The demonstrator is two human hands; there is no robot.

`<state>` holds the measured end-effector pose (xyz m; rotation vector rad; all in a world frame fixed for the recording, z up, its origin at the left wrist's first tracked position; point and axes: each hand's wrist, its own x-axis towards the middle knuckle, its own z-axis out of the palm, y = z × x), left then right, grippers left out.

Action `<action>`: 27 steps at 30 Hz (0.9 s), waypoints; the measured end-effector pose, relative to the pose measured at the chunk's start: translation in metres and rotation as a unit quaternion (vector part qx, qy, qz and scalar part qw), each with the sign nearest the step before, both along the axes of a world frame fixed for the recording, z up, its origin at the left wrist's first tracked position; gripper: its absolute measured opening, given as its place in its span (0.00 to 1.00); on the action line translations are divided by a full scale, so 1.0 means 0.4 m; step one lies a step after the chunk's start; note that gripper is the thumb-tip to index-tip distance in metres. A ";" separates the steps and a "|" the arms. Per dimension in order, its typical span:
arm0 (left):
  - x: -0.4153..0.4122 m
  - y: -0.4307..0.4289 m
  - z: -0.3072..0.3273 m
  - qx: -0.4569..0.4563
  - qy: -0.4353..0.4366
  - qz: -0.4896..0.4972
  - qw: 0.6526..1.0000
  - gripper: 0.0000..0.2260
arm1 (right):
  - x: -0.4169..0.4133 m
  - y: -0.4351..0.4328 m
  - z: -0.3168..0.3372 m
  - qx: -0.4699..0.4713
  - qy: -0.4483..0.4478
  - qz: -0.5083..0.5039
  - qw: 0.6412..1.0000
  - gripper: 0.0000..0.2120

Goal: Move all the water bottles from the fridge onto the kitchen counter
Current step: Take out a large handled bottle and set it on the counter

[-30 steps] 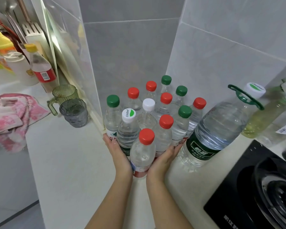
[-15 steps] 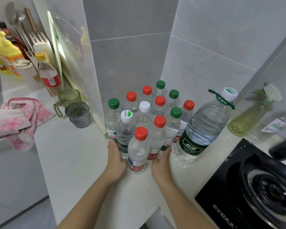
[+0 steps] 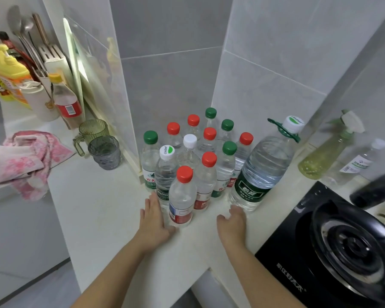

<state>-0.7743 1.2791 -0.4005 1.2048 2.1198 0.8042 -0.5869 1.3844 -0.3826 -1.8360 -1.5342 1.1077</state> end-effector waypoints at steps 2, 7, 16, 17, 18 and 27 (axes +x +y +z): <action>0.026 -0.008 0.018 -0.046 0.019 0.003 0.999 0.57 | 0.042 0.014 0.016 -0.011 0.004 -0.064 0.998 0.27; 0.061 0.019 0.052 -0.057 0.008 0.053 0.997 0.62 | 0.073 0.060 0.060 -0.048 -0.035 -0.034 0.998 0.33; 0.076 0.020 0.077 -0.089 0.040 0.074 0.992 0.58 | 0.078 0.083 0.069 -0.081 -0.151 0.055 0.984 0.34; 0.079 0.018 0.083 -0.096 0.049 0.079 0.991 0.59 | 0.086 0.082 0.066 -0.080 -0.153 0.073 0.982 0.34; 0.084 0.014 0.089 -0.102 0.059 0.090 0.989 0.59 | 0.096 0.082 0.064 -0.080 -0.152 0.092 0.981 0.35; 0.185 -0.103 0.160 -0.214 0.199 0.105 0.950 0.51 | 0.190 0.035 0.113 -0.077 -0.209 0.273 0.936 0.41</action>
